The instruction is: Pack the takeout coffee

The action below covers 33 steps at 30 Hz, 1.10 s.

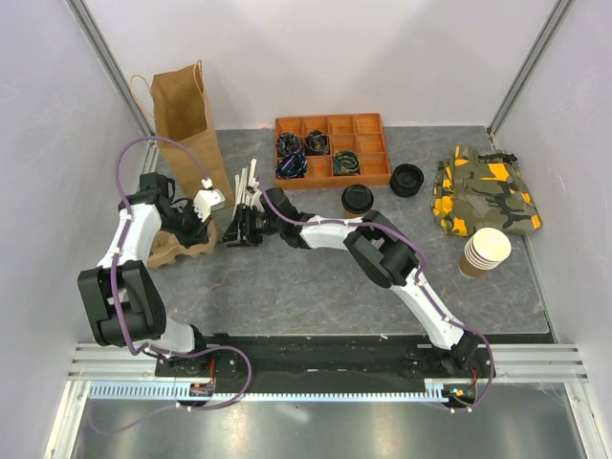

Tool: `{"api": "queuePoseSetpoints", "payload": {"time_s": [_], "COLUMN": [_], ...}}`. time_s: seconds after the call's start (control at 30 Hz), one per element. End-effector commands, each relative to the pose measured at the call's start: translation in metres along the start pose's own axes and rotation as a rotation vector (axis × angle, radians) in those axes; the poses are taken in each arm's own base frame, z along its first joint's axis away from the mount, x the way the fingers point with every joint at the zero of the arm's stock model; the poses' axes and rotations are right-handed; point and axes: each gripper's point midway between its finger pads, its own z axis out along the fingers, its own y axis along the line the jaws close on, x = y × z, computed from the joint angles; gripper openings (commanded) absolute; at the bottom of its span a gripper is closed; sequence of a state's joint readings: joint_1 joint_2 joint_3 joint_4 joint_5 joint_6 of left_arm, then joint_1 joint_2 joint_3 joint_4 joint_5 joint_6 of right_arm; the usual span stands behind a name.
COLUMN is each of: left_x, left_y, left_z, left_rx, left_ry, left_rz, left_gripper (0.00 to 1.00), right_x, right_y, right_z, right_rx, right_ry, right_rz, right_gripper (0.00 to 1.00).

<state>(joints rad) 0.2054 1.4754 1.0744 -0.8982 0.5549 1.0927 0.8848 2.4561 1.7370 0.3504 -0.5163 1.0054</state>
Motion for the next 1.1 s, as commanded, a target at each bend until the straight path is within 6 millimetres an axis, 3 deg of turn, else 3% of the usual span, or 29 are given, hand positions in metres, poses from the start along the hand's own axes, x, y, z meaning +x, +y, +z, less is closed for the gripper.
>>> {"api": "queuePoseSetpoints", "payload": {"time_s": [0.0, 0.2, 0.47, 0.77, 0.87, 0.9, 1.0, 1.07], "left_x": [-0.02, -0.022, -0.028, -0.027, -0.026, -0.026, -0.026, -0.024], "left_y": [-0.006, -0.007, -0.008, -0.018, -0.015, -0.012, -0.008, -0.008], "left_z": [-0.014, -0.016, -0.02, -0.023, -0.024, -0.024, -0.023, -0.021], "left_rx": [-0.001, -0.003, 0.005, 0.028, 0.019, 0.006, -0.017, -0.021], "left_ry": [-0.059, -0.064, -0.081, -0.082, -0.069, -0.07, -0.07, -0.069], "left_rz": [-0.026, -0.033, -0.046, -0.034, -0.041, -0.038, -0.034, -0.029], "left_gripper": [0.02, 0.02, 0.02, 0.02, 0.34, 0.49, 0.67, 0.68], "right_x": [-0.011, -0.012, -0.013, -0.006, -0.004, -0.003, -0.004, -0.003], "right_y": [0.02, 0.03, 0.022, 0.011, 0.006, 0.005, 0.004, 0.002], "right_z": [0.009, 0.01, 0.013, 0.017, 0.016, 0.016, 0.016, 0.016], "right_rx": [-0.056, -0.092, -0.075, -0.056, -0.042, -0.042, -0.038, -0.035], "right_ry": [-0.04, -0.049, -0.059, -0.054, -0.051, -0.051, -0.052, -0.051], "right_rz": [-0.035, -0.031, -0.005, 0.026, 0.038, 0.038, 0.041, 0.038], "right_gripper": [0.54, 0.57, 0.59, 0.5, 0.49, 0.49, 0.49, 0.49]}}
